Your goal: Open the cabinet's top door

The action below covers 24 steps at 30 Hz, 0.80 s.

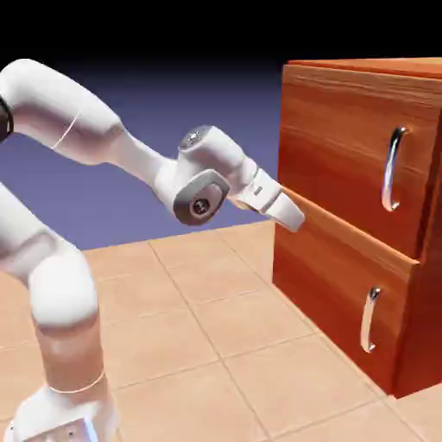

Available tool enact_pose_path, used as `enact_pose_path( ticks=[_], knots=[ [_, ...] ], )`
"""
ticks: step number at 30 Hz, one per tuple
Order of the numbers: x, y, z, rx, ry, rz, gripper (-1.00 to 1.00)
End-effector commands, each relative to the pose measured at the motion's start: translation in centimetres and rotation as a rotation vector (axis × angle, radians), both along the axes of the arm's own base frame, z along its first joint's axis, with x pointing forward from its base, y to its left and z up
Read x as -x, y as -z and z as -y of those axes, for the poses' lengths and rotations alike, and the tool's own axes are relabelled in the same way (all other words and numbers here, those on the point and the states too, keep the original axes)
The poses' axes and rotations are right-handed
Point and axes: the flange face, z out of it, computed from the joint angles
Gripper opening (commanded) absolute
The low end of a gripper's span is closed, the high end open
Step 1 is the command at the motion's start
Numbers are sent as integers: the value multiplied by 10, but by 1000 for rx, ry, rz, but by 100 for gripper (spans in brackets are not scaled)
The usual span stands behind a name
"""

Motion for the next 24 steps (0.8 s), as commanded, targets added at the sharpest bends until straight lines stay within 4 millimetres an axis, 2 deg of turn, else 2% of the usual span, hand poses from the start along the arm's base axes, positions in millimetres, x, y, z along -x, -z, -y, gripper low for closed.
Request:
enact_pose_path(
  ticks=[1,13,24],
  knots=[
    [-1,-6,-2,2,-6,13,0],
    [0,-72,-19,18,-53,172,0],
    [7,-112,-13,20,-62,321,0]
  ],
)
